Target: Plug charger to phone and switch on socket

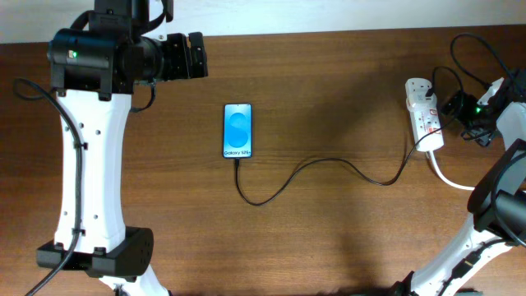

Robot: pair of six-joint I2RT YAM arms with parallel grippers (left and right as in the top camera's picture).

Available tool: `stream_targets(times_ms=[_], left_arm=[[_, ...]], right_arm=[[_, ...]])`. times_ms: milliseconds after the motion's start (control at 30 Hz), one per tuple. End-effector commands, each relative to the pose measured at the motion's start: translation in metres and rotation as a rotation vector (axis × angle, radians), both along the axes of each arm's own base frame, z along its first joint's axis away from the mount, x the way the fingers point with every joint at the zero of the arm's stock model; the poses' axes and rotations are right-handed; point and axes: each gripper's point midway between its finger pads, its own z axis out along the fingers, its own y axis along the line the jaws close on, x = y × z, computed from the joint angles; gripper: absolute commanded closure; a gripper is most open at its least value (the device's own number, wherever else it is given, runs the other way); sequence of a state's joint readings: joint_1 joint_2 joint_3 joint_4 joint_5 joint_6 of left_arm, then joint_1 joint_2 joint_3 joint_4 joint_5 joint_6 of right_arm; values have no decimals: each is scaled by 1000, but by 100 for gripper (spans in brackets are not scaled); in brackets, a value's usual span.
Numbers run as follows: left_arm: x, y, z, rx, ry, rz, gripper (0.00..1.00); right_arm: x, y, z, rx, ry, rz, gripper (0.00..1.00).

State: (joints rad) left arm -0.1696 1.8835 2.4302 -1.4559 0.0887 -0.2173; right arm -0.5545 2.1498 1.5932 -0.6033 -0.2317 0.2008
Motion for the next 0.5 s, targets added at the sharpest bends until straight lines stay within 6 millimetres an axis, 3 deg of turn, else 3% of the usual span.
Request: stream_targets(times_ms=[0, 333, 467], left_arm=[[0, 2, -1, 7, 3, 4, 1], [0, 2, -1, 7, 3, 4, 1], [0, 2, -1, 7, 3, 4, 1]], right_arm=[[-2, 2, -14, -15, 20, 31, 2], [0, 12, -21, -19, 23, 57, 1], [0, 17, -35, -22, 54, 63, 2]])
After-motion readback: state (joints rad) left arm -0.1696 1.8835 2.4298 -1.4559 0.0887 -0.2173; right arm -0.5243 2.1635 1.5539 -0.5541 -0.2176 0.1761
